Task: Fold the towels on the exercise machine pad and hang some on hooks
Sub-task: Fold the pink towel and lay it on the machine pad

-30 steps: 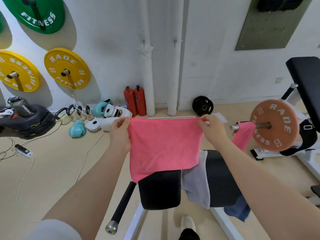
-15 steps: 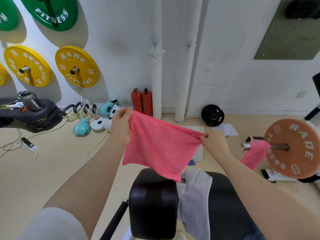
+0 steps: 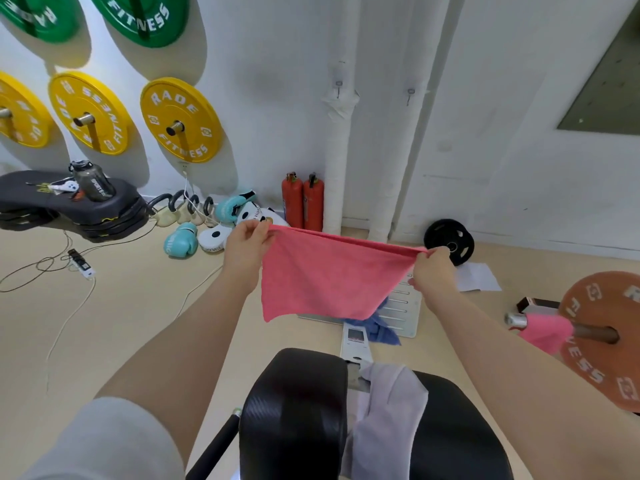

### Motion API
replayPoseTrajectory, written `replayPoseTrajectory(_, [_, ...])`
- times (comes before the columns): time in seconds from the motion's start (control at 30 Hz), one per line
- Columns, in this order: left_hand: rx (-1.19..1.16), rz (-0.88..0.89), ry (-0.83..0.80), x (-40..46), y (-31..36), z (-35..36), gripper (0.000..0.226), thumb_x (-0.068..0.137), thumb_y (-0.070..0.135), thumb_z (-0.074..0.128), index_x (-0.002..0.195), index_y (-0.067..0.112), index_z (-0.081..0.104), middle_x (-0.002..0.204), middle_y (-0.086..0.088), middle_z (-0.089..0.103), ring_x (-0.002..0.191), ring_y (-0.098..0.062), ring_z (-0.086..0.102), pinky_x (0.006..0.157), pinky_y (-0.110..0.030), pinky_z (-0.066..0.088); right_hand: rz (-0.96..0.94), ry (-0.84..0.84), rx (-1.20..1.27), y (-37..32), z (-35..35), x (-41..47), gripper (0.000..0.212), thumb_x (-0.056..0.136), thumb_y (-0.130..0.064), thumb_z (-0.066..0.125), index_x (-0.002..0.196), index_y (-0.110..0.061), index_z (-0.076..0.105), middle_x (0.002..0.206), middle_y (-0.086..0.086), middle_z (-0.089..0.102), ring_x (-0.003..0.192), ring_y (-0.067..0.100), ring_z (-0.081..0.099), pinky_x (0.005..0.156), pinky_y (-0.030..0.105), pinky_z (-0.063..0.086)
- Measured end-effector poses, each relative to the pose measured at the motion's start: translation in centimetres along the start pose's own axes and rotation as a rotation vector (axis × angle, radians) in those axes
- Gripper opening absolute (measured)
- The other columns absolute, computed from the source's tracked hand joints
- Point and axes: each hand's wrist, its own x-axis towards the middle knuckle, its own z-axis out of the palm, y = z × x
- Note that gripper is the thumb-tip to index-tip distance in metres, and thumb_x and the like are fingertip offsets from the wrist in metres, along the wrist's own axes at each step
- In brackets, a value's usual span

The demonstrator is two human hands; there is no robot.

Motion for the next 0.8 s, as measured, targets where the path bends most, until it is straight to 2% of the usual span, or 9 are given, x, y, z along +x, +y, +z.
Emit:
replayPoseTrajectory(0.07, [-0.043,0.026,-0.017,-0.5,0.0,-0.5,0.009,0.094,0.016,0.052,0.086,0.013,0.056,0.085,0.0,0.061,0.078,-0.005,0.06,0.072,-0.014,0.05,0.007,-0.038,0.143,-0.5,-0.2,-1.1,0.019,0.09,-0.007,0.031,0.107,-0.01,0.039,0.087,0.018,0.059,0.067,0.029,0.059,0.065,0.042,0.055])
replayPoseTrajectory(0.13, [-0.014,-0.013,-0.043,-1.3,-0.9,-2.0,0.01,0.093,0.016,0.052,0.085,0.012,0.057,0.088,-0.001,0.062,0.082,-0.009,0.059,0.079,-0.02,0.05,0.017,-0.099,0.2,-0.2,-0.7,-2.6,0.018,0.089,-0.002,0.031,0.1,-0.012,0.041,0.073,0.014,0.055,0.053,0.022,0.051,0.05,0.032,0.046])
replayPoseTrajectory(0.23, [0.514,-0.103,-0.113,-3.3,-3.6,-5.8,0.014,0.088,0.015,0.058,0.075,0.013,0.059,0.075,-0.005,0.058,0.07,-0.017,0.051,0.063,-0.025,0.042,0.093,-0.272,0.009,2.2,-1.3,-5.4,0.018,0.089,0.002,0.036,0.08,-0.01,0.045,0.061,0.012,0.05,0.047,0.021,0.046,0.042,0.024,0.04])
replayPoseTrajectory(0.3, [0.712,-0.211,-0.194,-5.4,-5.6,-8.2,0.014,0.085,0.013,0.061,0.072,0.012,0.058,0.068,-0.006,0.056,0.066,-0.02,0.047,0.054,-0.026,0.035,0.161,-0.367,-0.119,4.8,-0.9,-7.6,0.019,0.088,0.001,0.035,0.078,-0.012,0.044,0.062,0.014,0.053,0.048,0.021,0.05,0.039,0.021,0.042])
replayPoseTrajectory(0.4, [0.764,-0.301,-0.255,-8.4,-8.0,-11.0,0.018,0.084,0.009,0.062,0.067,0.013,0.055,0.073,-0.009,0.058,0.06,-0.02,0.053,0.054,-0.026,0.037,0.222,-0.433,-0.269,8.2,0.3,-11.3,0.024,0.087,-0.001,0.028,0.077,-0.014,0.045,0.068,0.016,0.058,0.049,0.021,0.051,0.039,0.02,0.044])
replayPoseTrajectory(0.53, [0.753,-0.364,-0.331,-11.9,-9.9,-14.0,0.02,0.086,0.013,0.062,0.069,0.013,0.051,0.074,-0.006,0.056,0.058,-0.018,0.05,0.052,-0.025,0.035,0.284,-0.503,-0.344,12.2,1.2,-16.2,0.032,0.087,0.007,0.026,0.069,-0.012,0.046,0.059,0.01,0.045,0.046,0.019,0.043,0.033,0.017,0.037])
replayPoseTrajectory(0.63, [0.787,-0.396,-0.47,-14.4,-10.3,-16.7,0.017,0.087,0.018,0.061,0.073,0.013,0.054,0.073,-0.001,0.052,0.063,-0.016,0.048,0.054,-0.022,0.036,0.308,-0.506,-0.394,14.6,1.0,-19.5,0.029,0.084,0.008,0.035,0.065,-0.009,0.048,0.057,0.011,0.045,0.046,0.021,0.046,0.042,0.021,0.043])
replayPoseTrajectory(0.73, [0.932,-0.426,-0.663,-16.6,-10.7,-19.1,0.012,0.087,0.016,0.062,0.077,0.011,0.057,0.074,0.0,0.054,0.061,-0.013,0.051,0.053,-0.02,0.036,0.373,-0.538,-0.46,16.2,0.6,-22.4,0.023,0.081,0.007,0.038,0.067,-0.007,0.049,0.055,0.011,0.044,0.045,0.02,0.043,0.044,0.021,0.039])
replayPoseTrajectory(0.8, [0.959,-0.446,-0.709,-17.6,-11.3,-20.0,0.015,0.086,0.014,0.062,0.072,0.012,0.056,0.072,0.0,0.054,0.06,-0.012,0.052,0.055,-0.02,0.039,0.379,-0.578,-0.545,17.2,0.6,-23.7,0.019,0.078,0.006,0.04,0.067,-0.005,0.051,0.056,0.013,0.046,0.047,0.022,0.043,0.049,0.026,0.038])
